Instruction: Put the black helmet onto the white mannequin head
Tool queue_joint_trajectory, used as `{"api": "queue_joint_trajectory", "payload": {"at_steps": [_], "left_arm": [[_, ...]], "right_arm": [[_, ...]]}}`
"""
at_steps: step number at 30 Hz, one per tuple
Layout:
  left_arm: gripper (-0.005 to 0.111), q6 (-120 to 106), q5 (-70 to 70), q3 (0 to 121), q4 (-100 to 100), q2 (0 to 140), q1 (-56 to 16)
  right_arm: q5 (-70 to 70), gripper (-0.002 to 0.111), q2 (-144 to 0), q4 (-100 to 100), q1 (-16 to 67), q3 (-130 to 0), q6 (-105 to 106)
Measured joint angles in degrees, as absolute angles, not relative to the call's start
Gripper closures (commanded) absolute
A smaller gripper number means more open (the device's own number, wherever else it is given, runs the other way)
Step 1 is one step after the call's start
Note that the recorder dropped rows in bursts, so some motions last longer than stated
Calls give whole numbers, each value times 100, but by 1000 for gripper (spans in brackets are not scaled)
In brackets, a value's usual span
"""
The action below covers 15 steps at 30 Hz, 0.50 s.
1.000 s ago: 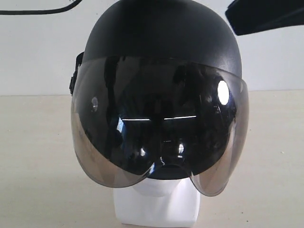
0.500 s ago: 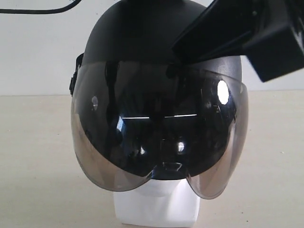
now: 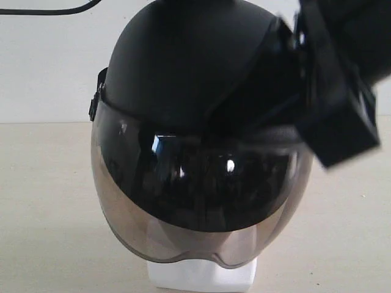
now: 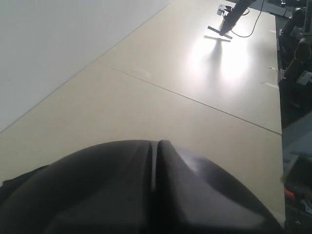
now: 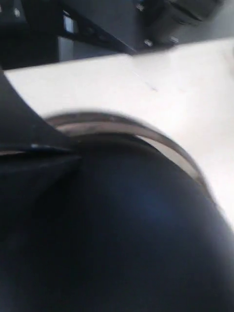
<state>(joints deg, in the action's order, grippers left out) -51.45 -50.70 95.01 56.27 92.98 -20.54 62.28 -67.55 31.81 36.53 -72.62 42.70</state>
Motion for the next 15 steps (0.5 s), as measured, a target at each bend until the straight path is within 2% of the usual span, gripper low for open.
{"api": "queue_joint_trajectory", "payload": {"at_steps": [4,11,13,15], "left_arm": [[102,-5118,-5017,9501,5612,9298,-2054],[102,-5118,-5017,9501,5567,9298,-2054],[102,-5118,-4984,9515,5542,9298,-2054],[102,-5115,-4900,9515,5440,9215,-2054]], "right_arm": [[6105,109,-6746,3472,3653,-6497,4639],[5661,109,-6289,3556,3653,-6539,4695],[5153,109,-5810,3126,3653,-6713,4184],[4544,109,-5241,1674,3653,-6763,2837]]}}
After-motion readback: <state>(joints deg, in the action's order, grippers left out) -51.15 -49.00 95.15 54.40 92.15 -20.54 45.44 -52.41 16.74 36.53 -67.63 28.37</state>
